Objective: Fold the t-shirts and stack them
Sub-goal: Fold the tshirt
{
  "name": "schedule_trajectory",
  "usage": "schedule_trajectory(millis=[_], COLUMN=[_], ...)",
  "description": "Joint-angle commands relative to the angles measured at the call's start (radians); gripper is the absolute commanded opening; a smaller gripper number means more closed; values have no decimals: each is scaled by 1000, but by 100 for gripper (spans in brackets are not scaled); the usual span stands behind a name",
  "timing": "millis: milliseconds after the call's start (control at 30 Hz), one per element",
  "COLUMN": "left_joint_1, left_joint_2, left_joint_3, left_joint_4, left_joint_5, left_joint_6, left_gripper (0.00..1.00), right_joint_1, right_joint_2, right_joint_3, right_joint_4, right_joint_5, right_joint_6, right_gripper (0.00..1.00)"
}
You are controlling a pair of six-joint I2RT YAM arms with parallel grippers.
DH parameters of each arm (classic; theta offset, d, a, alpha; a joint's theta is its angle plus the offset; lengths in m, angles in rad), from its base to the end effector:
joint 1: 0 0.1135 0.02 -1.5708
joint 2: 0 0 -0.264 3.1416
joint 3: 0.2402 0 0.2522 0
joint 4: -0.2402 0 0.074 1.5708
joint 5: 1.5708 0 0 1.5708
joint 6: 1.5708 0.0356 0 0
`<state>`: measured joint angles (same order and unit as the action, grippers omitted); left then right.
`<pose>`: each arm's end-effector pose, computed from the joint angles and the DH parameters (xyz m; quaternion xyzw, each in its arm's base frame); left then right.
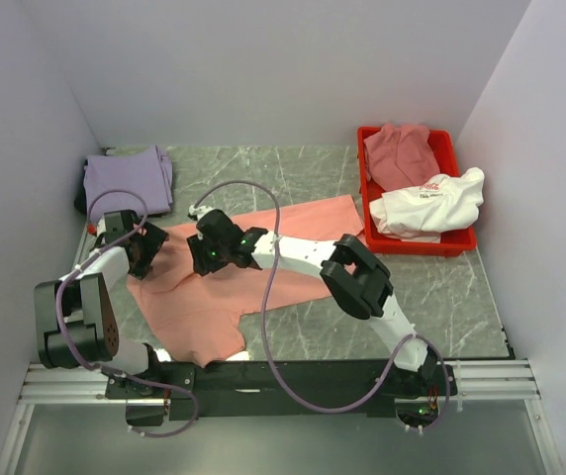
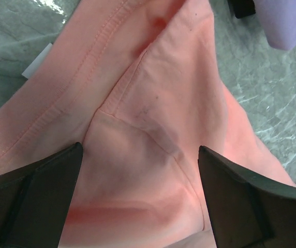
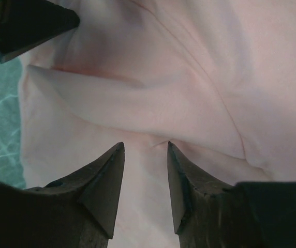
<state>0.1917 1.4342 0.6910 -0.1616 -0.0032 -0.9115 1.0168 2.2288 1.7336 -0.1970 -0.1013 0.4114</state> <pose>0.2677 0.0521 0.1673 -0.4957 0.8046 -0.1137 0.3065 0.2651 0.4354 0.1889 -0.2900 0.8564 0.3128 0.2910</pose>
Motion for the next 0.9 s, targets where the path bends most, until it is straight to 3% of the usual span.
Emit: schedule_trajectory(millis=[0, 433, 867], left_joint_1=[8, 14, 15], left_joint_2=[11, 40, 71], left_joint_3=[22, 31, 42], left_joint_4=[19, 5, 4], left_joint_5=[32, 42, 45], left_joint_6=[26, 34, 39], left_gripper=[99, 99, 99], right_joint_1=[16, 39, 66], right_joint_2=[26, 135, 95], right_joint_3=[78, 184, 130], right_joint_4=[1, -88, -114], right_joint_5=[55, 100, 187], right_joint_6=[6, -3, -33], right_gripper=[45, 42, 42])
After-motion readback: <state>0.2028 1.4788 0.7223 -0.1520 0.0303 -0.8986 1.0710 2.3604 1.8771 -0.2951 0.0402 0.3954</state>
